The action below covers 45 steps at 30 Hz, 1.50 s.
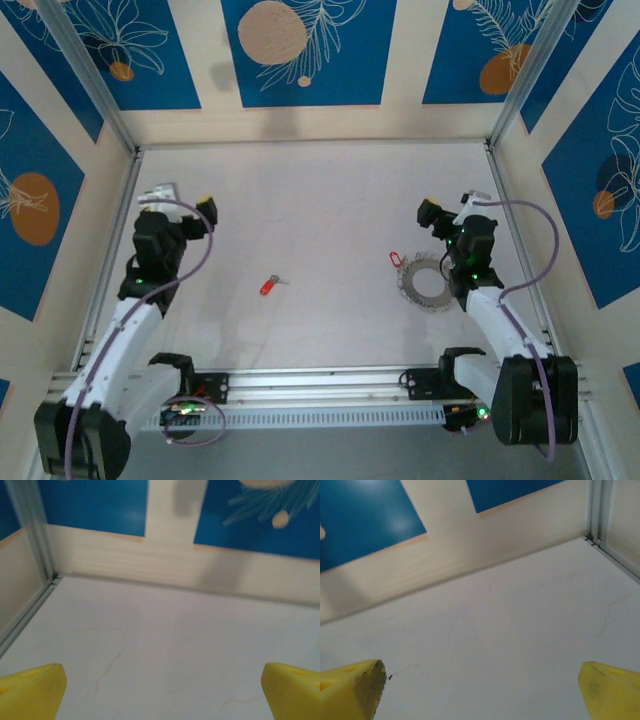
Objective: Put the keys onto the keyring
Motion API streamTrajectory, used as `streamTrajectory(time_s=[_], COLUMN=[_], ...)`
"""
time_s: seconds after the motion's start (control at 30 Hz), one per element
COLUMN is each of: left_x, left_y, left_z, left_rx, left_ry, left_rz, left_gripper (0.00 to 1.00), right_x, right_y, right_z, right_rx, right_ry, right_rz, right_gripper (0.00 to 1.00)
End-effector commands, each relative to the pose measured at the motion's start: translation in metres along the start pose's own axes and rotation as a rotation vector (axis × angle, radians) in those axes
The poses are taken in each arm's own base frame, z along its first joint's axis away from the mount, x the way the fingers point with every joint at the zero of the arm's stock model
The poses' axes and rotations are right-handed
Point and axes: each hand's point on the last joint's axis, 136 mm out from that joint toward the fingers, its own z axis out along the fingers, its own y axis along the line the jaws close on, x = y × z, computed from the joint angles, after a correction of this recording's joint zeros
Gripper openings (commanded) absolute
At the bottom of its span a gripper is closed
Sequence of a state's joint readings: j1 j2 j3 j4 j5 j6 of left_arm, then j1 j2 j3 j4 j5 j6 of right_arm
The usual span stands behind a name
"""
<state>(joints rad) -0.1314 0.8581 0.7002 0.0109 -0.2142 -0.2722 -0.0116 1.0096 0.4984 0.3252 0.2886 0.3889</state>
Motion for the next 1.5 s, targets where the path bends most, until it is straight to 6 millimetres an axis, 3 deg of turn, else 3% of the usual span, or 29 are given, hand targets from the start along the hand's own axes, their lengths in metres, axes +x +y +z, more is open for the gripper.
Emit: streamTrajectory(time_s=[0.0, 0.03, 0.17, 0.27, 0.43, 0.63, 0.9, 1.1, 1.3, 1.47], left_x=[0.039, 0.037, 0.03, 0.044, 0.078, 0.122, 0.132, 0.133, 0.133, 0.136], left_y=[0.048, 0.048, 0.007, -0.021, -0.041, -0.057, -0.061, -0.064, -0.061, -0.06], left_z=[-0.038, -0.042, -0.025, -0.006, 0.021, 0.032, 0.032, 0.03, 0.03, 0.03], left_rx=[-0.315, -0.319, -0.078, 0.055, 0.12, 0.188, 0.19, 0.202, 0.184, 0.177], left_ry=[0.222, 0.231, 0.279, 0.402, 0.633, 0.796, 0.851, 0.862, 0.861, 0.868], left_rz=[-0.331, -0.352, -0.203, -0.136, -0.085, -0.14, -0.186, -0.206, -0.191, -0.204], left_gripper=[1.0, 1.0, 1.0, 1.0, 1.0, 1.0, 1.0, 1.0, 1.0, 1.0], right_x=[0.052, 0.063, 0.107, 0.136, 0.17, 0.194, 0.21, 0.23, 0.25, 0.269], right_y=[-0.022, -0.02, -0.023, -0.014, 0.011, 0.019, 0.02, 0.06, 0.126, 0.182], right_z=[-0.011, -0.015, -0.038, -0.057, -0.067, -0.067, -0.057, -0.06, -0.06, -0.046], right_rx=[0.128, 0.145, 0.263, 0.248, 0.104, 0.088, 0.094, -0.002, -0.119, -0.207], right_ry=[0.279, 0.357, 0.651, 0.799, 0.936, 1.015, 1.077, 1.162, 1.22, 1.246], right_rz=[0.233, 0.273, 0.365, 0.388, 0.431, 0.351, 0.275, 0.234, 0.204, 0.194], right_gripper=[0.99, 0.99, 0.99, 0.99, 0.99, 0.99, 0.99, 0.99, 0.99, 0.99])
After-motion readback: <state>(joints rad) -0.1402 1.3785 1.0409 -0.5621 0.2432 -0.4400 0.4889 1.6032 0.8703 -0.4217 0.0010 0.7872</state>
